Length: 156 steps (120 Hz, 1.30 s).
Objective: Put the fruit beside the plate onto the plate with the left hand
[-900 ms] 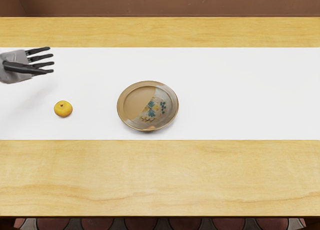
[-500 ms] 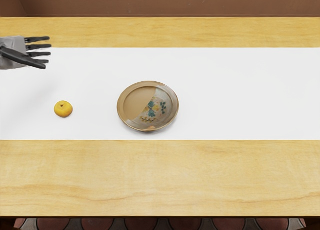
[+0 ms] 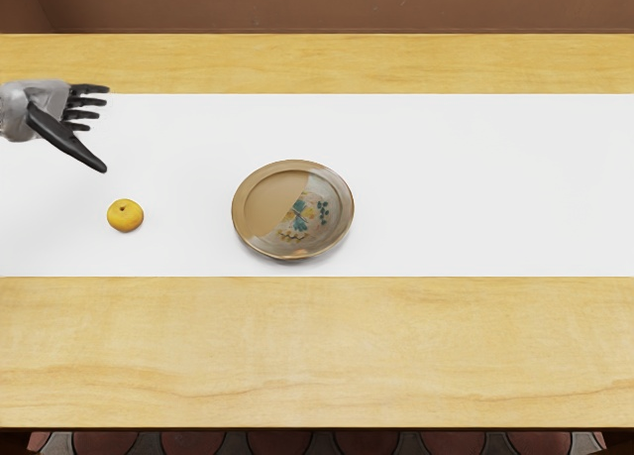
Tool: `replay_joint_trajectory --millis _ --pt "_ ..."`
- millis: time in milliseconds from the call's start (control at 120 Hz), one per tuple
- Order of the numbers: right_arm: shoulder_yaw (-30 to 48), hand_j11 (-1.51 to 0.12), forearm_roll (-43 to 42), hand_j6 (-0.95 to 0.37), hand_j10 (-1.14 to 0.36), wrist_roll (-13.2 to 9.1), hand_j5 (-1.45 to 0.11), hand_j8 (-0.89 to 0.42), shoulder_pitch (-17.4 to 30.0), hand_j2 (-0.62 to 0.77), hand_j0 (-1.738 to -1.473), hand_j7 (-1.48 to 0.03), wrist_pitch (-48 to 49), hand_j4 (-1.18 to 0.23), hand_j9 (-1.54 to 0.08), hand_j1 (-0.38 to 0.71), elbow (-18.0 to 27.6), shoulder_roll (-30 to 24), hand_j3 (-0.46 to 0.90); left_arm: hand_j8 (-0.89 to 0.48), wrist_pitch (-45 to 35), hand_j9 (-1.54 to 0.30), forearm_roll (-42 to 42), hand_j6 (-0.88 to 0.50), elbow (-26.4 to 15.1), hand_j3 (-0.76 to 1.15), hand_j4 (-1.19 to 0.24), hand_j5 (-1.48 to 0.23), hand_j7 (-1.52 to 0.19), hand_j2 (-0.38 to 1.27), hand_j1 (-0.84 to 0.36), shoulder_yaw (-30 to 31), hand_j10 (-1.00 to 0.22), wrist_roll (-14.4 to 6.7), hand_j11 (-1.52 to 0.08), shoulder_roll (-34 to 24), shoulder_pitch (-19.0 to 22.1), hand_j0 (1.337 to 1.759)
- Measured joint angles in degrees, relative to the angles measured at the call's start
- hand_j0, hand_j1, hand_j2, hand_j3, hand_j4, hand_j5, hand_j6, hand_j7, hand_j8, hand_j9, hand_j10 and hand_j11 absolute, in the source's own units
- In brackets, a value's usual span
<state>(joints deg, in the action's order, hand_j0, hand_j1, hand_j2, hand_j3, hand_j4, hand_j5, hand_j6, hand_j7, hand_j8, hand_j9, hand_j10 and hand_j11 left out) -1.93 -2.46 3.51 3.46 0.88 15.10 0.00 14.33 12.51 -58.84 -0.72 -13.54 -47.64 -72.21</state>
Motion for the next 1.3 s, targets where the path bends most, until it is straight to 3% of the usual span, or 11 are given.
replay_joint_trajectory --millis 92,258,375,533,633,775,858,1300 --pt "0.0 -0.02 0.0 -0.02 -0.02 0.0 -0.02 -0.02 0.0 0.00 -1.658 -0.02 0.0 -0.02 -0.02 -0.33 0.0 0.0 0.00 -0.01 -9.9 -0.01 0.7 -0.01 -6.5 0.00 -0.01 -0.01 -0.01 0.00 0.34 4.7 -0.01 1.3 -0.01 0.5 -1.4 1.658" --pt "0.0 -0.02 0.0 -0.02 -0.02 0.0 -0.02 -0.02 0.0 0.00 -1.658 -0.02 0.0 -0.02 -0.02 -0.33 0.0 0.0 0.00 -0.01 -21.6 -0.01 1.1 -0.01 -11.5 0.00 -0.01 -0.01 -0.01 0.00 0.34 13.1 -0.01 4.4 -0.01 2.7 -4.4 1.658" --pt "0.0 -0.02 0.0 -0.02 -0.02 0.0 -0.02 -0.02 0.0 0.00 -1.658 -0.02 0.0 -0.02 -0.02 -0.33 0.0 0.0 0.00 -0.01 -28.4 -0.01 1.1 -0.01 -15.1 0.00 -0.01 -0.01 -0.01 0.00 0.34 17.7 -0.01 4.9 -0.01 3.5 -5.4 1.658" --pt "0.0 -0.02 0.0 -0.02 -0.02 0.0 -0.02 -0.02 0.0 0.00 -1.658 -0.02 0.0 -0.02 -0.02 -0.33 0.0 0.0 0.00 -0.02 -34.8 -0.02 0.8 -0.02 -16.7 0.00 -0.02 -0.02 -0.02 0.00 0.33 22.6 -0.02 4.7 -0.02 4.7 -5.7 1.658" --pt "0.0 -0.02 0.0 -0.02 -0.02 0.0 -0.02 -0.02 0.0 0.00 -1.658 -0.02 0.0 -0.02 -0.02 -0.33 0.0 0.0 0.00 -0.03 -37.3 -0.03 0.6 -0.03 -18.2 0.00 -0.03 -0.03 -0.03 0.01 0.32 27.1 -0.03 3.0 -0.03 5.7 -9.9 1.658" --pt "0.0 -0.02 0.0 -0.02 -0.02 0.0 -0.02 -0.02 0.0 0.00 -1.658 -0.02 0.0 -0.02 -0.02 -0.33 0.0 0.0 0.00 -0.04 -38.4 -0.05 -0.4 -0.04 -20.5 0.00 -0.04 -0.05 -0.05 0.01 0.31 30.2 -0.04 -1.1 -0.05 5.8 -10.7 1.658" --pt "0.0 -0.02 0.0 -0.02 -0.02 0.0 -0.02 -0.02 0.0 0.00 -1.658 -0.02 0.0 -0.02 -0.02 -0.33 0.0 0.0 0.00 -0.04 -38.6 -0.05 -1.4 -0.04 -21.0 0.00 -0.04 -0.05 -0.05 0.01 0.30 31.1 -0.04 -2.4 -0.05 6.0 -10.7 1.658" --pt "0.0 -0.02 0.0 -0.02 -0.02 0.0 -0.02 -0.02 0.0 0.00 -1.658 -0.02 0.0 -0.02 -0.02 -0.33 0.0 0.0 0.00 -0.17 -41.1 -0.23 -3.4 -0.17 -21.2 0.00 -0.17 -0.23 -0.23 0.04 0.14 33.0 -0.17 -3.4 -0.23 9.2 -12.4 1.658"
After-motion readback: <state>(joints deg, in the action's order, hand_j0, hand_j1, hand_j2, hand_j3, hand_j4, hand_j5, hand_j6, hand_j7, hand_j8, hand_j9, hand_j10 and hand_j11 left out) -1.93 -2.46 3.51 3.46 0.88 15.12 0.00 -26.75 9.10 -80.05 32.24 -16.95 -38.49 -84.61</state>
